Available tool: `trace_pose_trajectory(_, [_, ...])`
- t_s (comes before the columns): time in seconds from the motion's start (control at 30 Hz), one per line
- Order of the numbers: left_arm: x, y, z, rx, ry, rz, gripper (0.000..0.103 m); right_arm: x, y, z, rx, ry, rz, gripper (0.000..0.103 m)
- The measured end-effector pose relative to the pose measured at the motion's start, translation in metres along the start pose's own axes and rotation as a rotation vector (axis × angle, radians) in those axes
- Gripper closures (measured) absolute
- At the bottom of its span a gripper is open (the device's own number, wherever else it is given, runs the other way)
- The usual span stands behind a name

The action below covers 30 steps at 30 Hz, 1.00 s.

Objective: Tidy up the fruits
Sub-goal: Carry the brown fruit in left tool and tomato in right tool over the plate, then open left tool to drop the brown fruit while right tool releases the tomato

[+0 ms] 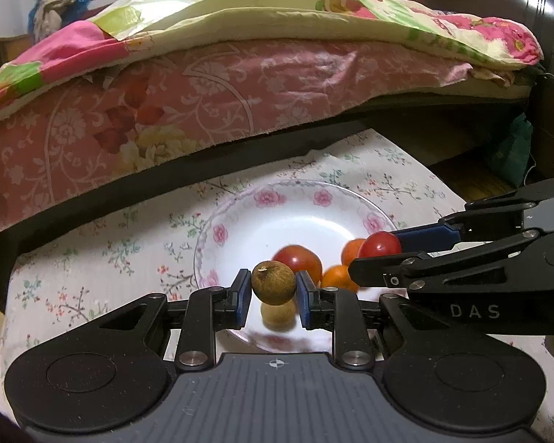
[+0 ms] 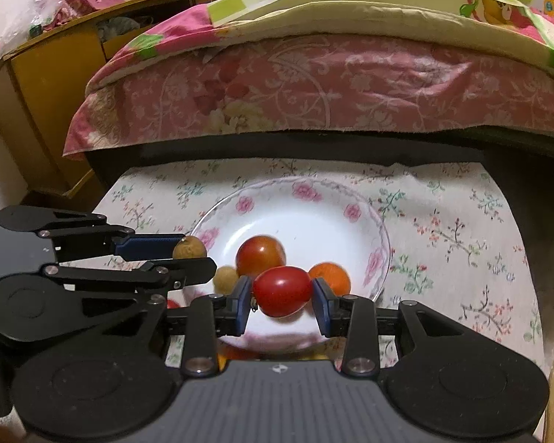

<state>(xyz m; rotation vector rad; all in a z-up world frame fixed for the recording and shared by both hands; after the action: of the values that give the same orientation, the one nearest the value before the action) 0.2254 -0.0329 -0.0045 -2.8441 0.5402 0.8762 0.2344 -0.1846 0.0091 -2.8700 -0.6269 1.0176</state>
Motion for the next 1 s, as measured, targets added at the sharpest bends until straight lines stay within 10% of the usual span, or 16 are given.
trace_pose_trajectory(1.0, [0.033, -0.017, -0.002, -0.032, -0.019, -0.037, 0.062, 0.043, 0.015, -0.007, -0.011, 0.027, 0.027, 0.067])
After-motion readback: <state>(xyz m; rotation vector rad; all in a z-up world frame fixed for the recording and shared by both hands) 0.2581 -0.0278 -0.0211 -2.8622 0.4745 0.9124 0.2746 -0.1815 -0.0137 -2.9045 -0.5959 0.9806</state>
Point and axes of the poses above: each gripper's, at about its wrist camera, not at the fingertips, and x roughly the way its jaws point, y to its right, z to its underside, the point moved 1 cm from there along x, roughly the way its jaws point, and after that the axes turned 9 degrees about y, right-handed, at the moved point
